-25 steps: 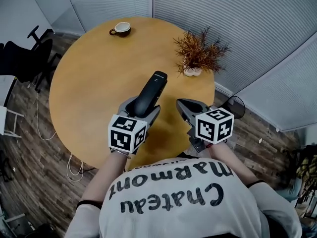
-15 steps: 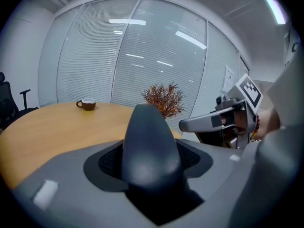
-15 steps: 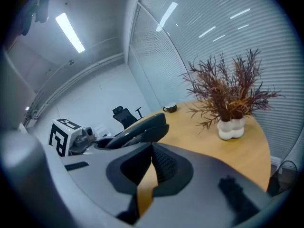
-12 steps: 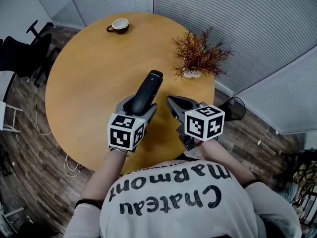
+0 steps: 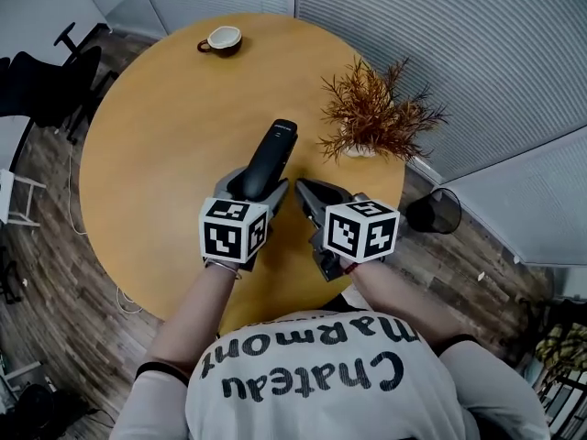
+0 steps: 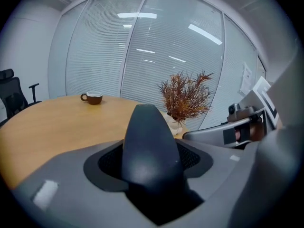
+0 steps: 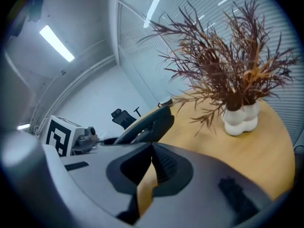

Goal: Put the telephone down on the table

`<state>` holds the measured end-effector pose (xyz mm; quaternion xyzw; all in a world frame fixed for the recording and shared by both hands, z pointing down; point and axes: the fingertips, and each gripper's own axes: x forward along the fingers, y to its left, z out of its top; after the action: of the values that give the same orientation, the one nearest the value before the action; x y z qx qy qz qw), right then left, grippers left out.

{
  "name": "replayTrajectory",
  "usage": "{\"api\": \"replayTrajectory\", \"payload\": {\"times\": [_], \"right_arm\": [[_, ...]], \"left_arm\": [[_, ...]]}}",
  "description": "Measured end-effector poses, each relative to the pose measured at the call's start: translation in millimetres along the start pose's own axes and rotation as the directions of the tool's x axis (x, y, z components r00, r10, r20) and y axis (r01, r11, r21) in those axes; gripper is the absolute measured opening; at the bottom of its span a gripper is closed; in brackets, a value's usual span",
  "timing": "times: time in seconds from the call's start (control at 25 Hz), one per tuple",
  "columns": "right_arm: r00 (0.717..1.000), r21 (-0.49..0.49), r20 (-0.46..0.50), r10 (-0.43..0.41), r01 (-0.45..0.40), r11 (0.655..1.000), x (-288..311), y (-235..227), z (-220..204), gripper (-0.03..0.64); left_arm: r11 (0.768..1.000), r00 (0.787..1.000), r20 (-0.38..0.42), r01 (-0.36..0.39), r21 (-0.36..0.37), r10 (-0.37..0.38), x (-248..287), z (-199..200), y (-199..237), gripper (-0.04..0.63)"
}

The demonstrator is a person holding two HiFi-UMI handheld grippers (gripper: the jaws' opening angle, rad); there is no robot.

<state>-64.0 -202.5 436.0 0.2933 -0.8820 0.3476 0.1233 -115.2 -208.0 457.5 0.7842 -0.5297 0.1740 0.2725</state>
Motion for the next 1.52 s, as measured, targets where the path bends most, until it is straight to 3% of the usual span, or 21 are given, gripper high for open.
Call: {"api": "replayTrajectory", "payload": {"times": [0.12,0.28,1.0,1.52], "right_arm": [[1.000,0.033,0.014,0.024,-0.024,0.999,13.7,-11.5,3.5,0.014],[1.000,0.058,0.017,0.013,-0.014,0.998,24.3,-29.4,2.9,0.014],[0.996,0.219,0.016,-0.084,0.078,0.973,15.5,-105.3,-22.2,0.014],[0.999,0.221,0.022,-0.040,0.034,0.975,20.2,-105.6,-11.4,0.014]], "left_arm": [[0.999,1.000,-0.007,-0.004,-0.049,0.003,15.6,-0.5,4.7,0.313],[0.998,0.999,-0.030,-0.020,-0.057,0.018,34.9,-3.5,14.9,0.311],[0.999,0.992,-0.113,-0.049,-0.004,0.048,103.6,-7.1,38.6,0.311],[0.997,0.989,-0.130,-0.061,0.041,0.066,120.4,-2.8,39.6,0.314]]}}
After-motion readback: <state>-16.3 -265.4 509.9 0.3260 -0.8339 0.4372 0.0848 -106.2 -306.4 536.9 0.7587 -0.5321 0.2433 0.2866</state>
